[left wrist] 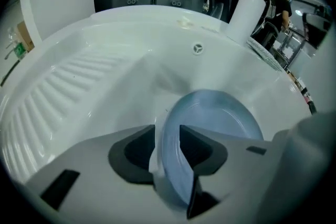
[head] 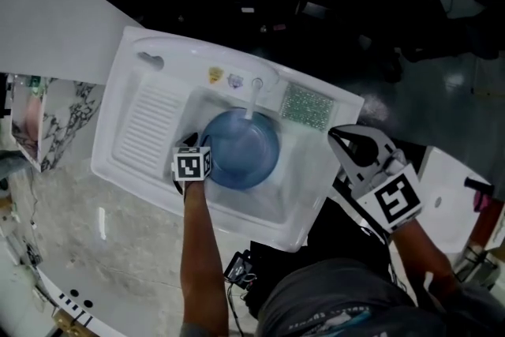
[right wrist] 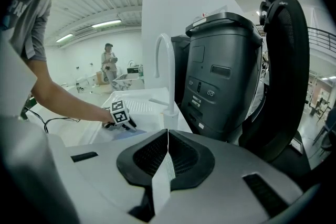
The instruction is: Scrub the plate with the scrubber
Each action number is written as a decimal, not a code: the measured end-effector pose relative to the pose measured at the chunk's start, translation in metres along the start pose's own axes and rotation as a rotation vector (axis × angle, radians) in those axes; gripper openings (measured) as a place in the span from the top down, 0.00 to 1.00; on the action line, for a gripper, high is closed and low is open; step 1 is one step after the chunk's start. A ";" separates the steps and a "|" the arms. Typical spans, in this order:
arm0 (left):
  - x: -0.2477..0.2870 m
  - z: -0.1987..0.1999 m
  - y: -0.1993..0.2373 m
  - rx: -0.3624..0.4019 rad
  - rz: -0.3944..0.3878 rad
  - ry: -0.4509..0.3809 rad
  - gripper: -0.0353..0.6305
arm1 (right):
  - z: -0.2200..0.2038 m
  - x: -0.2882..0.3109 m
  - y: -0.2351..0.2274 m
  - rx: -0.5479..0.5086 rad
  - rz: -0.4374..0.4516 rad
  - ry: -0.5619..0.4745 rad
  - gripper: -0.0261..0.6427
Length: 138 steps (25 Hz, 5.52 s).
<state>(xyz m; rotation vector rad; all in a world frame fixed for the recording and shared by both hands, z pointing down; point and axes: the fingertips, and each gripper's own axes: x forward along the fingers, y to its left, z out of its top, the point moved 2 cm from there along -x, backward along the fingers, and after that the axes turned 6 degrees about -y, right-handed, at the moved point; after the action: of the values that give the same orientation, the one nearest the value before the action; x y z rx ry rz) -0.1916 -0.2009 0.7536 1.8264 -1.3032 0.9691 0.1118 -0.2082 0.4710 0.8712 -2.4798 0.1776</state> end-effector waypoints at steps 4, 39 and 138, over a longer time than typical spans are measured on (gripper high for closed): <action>0.017 -0.004 0.003 -0.018 -0.022 0.025 0.74 | -0.008 0.000 -0.004 0.006 0.002 0.015 0.92; -0.119 0.001 -0.041 -0.615 -0.266 -0.304 0.91 | -0.069 0.043 -0.012 -0.061 -0.035 0.076 0.91; -0.174 -0.008 -0.061 -0.661 -0.324 -0.405 0.89 | -0.059 0.089 0.166 -0.804 0.315 0.225 0.86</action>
<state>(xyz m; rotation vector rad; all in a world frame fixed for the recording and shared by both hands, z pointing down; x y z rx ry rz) -0.1724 -0.0997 0.6008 1.6551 -1.2923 -0.0298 -0.0259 -0.1099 0.5739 0.1123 -2.1578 -0.5526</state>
